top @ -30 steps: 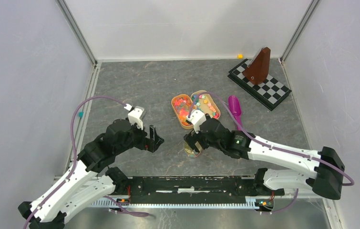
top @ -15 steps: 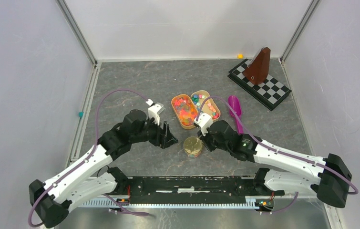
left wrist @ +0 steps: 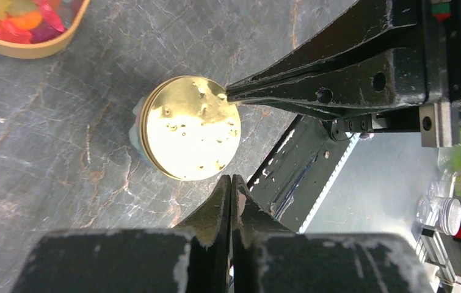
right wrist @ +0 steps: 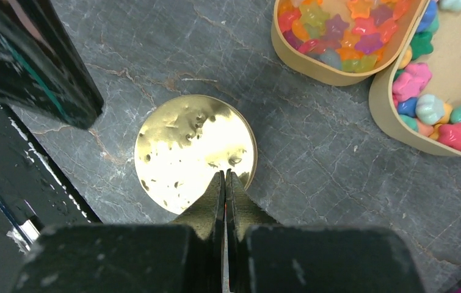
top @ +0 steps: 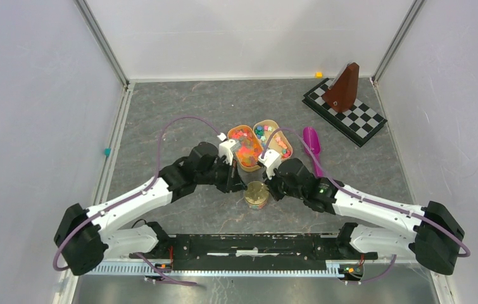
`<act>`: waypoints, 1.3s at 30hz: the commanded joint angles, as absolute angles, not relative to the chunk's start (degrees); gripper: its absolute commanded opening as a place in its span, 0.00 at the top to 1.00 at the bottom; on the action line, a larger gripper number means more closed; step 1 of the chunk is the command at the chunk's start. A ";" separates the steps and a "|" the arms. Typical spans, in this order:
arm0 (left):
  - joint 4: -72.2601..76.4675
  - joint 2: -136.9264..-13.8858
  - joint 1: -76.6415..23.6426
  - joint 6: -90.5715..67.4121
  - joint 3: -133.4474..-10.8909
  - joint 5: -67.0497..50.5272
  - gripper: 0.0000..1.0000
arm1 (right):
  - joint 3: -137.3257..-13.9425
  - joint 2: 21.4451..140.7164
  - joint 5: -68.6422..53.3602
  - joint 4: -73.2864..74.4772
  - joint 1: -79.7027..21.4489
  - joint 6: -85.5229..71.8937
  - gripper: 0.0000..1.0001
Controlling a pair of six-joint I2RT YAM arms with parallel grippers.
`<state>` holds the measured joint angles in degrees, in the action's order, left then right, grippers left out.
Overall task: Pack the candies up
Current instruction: Close the bottle lid on the packing bottle.
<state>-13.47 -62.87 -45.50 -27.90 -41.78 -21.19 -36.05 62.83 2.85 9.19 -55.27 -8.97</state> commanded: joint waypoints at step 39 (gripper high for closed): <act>-1.67 -75.67 -48.00 -33.43 -34.23 -16.22 0.98 | -28.03 57.57 1.60 4.81 -55.06 -15.12 1.00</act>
